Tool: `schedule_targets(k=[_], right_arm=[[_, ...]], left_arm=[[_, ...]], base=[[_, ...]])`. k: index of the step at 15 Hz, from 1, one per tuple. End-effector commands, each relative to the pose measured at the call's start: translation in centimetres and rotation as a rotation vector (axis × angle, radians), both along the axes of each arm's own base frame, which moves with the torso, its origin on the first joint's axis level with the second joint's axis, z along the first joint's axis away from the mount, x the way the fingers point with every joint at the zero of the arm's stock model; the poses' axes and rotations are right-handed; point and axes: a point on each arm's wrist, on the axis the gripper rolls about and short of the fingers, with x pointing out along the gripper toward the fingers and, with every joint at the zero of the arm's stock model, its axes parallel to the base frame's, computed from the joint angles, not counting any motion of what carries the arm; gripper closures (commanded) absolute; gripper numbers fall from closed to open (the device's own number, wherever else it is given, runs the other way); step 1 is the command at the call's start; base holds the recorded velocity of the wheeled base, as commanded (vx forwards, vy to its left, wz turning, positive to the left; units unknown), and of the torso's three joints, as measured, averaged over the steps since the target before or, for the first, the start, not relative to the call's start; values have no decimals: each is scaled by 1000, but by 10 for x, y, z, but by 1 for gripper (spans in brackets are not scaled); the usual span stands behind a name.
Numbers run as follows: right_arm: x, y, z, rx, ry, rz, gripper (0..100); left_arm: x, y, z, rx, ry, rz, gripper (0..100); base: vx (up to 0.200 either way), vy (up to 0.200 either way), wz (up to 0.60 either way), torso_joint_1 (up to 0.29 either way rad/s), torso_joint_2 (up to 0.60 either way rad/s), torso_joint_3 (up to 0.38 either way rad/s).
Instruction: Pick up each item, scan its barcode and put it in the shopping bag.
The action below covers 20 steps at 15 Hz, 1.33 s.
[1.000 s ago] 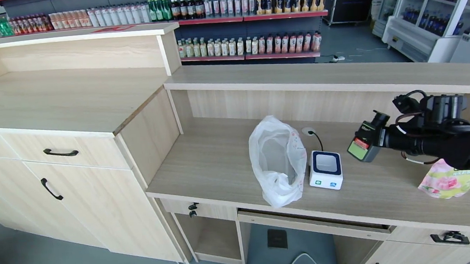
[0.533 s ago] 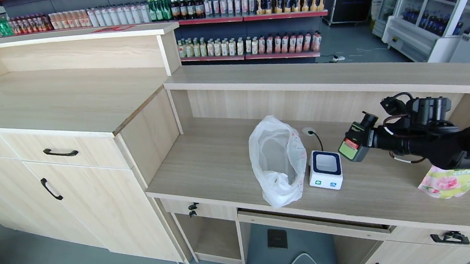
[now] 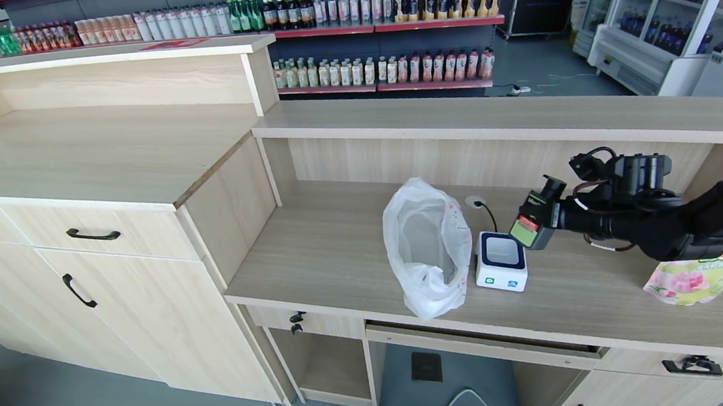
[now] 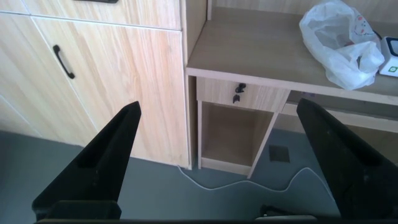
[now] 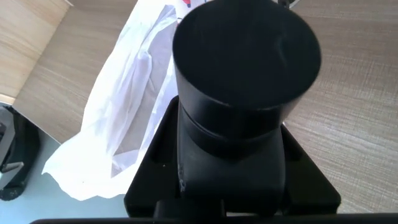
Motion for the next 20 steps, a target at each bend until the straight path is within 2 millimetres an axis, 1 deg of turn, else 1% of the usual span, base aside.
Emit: schedule_targets(k=[1,6,9,10,13,17,18,19,20], right_arm=[[4,4,0,1,-8,10,100],[7,8,-8,0,8,14,100],[12,8,-6,-7,-9,3,100],[14,13,-4,-7,-14,9,100],[15,21,-2,-10,-24,22,100],[14,22,1,-10,-29,25,100],[12,22,5,-18,-40,28,100],[4,22,18,-87,-92,42,100],[-18,15,33,-249,-152,35,100]], left_arm=[[0,0,0,0,0,0,0],[0,0,0,0,0,0,0],[0,0,0,0,0,0,0],[0,0,0,0,0,0,0],[0,0,0,0,0,0,0],[0,0,0,0,0,0,0],[0,0,0,0,0,0,0],[0,0,0,0,0,0,0],[0,0,0,0,0,0,0]], base=[[0,0,0,0,0,0],[0,0,0,0,0,0],[0,0,0,0,0,0],[0,0,0,0,0,0],[0,0,0,0,0,0],[0,0,0,0,0,0],[0,0,0,0,0,0],[0,0,0,0,0,0],[0,0,0,0,0,0]])
